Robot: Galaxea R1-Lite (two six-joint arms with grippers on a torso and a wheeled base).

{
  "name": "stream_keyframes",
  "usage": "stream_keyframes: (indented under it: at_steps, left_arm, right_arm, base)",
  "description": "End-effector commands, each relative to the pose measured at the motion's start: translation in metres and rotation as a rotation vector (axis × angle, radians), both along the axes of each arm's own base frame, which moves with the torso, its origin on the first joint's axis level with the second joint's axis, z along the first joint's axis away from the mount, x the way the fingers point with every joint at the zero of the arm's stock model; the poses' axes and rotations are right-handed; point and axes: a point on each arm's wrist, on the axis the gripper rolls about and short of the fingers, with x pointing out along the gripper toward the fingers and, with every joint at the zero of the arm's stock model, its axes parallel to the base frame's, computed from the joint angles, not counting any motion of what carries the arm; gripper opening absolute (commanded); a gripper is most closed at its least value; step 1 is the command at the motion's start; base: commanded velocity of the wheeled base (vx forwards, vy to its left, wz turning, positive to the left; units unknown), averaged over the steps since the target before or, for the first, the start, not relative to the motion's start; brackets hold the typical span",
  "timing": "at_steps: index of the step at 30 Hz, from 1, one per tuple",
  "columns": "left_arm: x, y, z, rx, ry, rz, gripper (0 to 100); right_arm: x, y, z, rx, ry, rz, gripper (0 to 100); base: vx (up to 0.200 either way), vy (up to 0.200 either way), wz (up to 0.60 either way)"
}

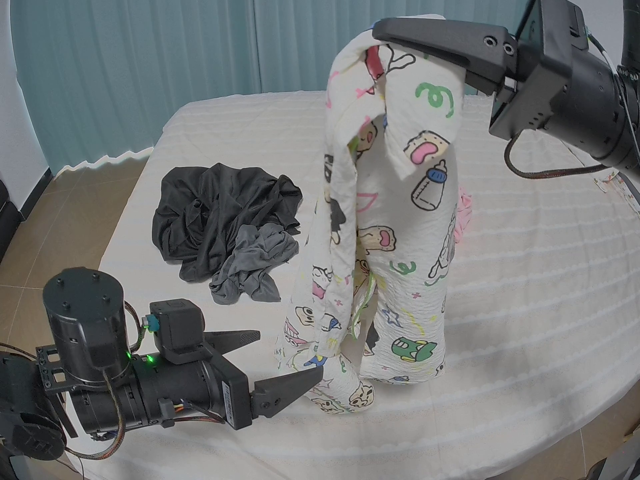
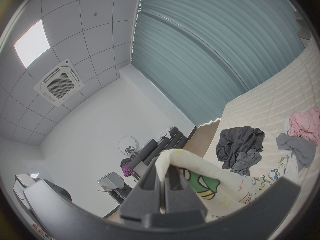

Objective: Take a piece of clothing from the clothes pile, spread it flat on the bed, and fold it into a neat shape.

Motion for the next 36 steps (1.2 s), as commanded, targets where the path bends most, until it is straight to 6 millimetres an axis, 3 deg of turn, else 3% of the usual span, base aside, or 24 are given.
stream_keyframes:
  at_steps: [1, 8, 16, 20, 36]
  left_arm:
    - [0.005, -0.003, -0.007, 0.023, 0.020, 0.005, 100]
    - [0.024, -0.008, -0.027, 0.119, 0.014, 0.018, 100]
    - [0.051, -0.024, -0.041, 0.049, -0.066, 0.052, 100]
    - [0.055, -0.027, -0.052, 0.077, -0.054, 0.087, 100]
    - [0.056, -0.038, -0.064, 0.070, -0.011, 0.058, 100]
  right_arm:
    - [-0.002, -0.001, 0.002, 0.005, -0.004, 0.004, 0]
    - [-0.007, -0.004, 0.003, 0.009, -0.009, 0.010, 0]
    - [-0.010, -0.006, 0.005, 0.014, -0.013, 0.010, 0]
    - [-0.010, -0.007, 0.005, 0.016, -0.015, 0.010, 0]
    - [-0.009, -0.007, 0.004, 0.014, -0.012, 0.004, 0]
  base:
    - [0.000, 0.000, 0.00]
    - [0.000, 0.000, 0.00]
    - [0.000, 0.000, 0.00]
    - [0.000, 0.000, 0.00]
    - [0.000, 0.000, 0.00]
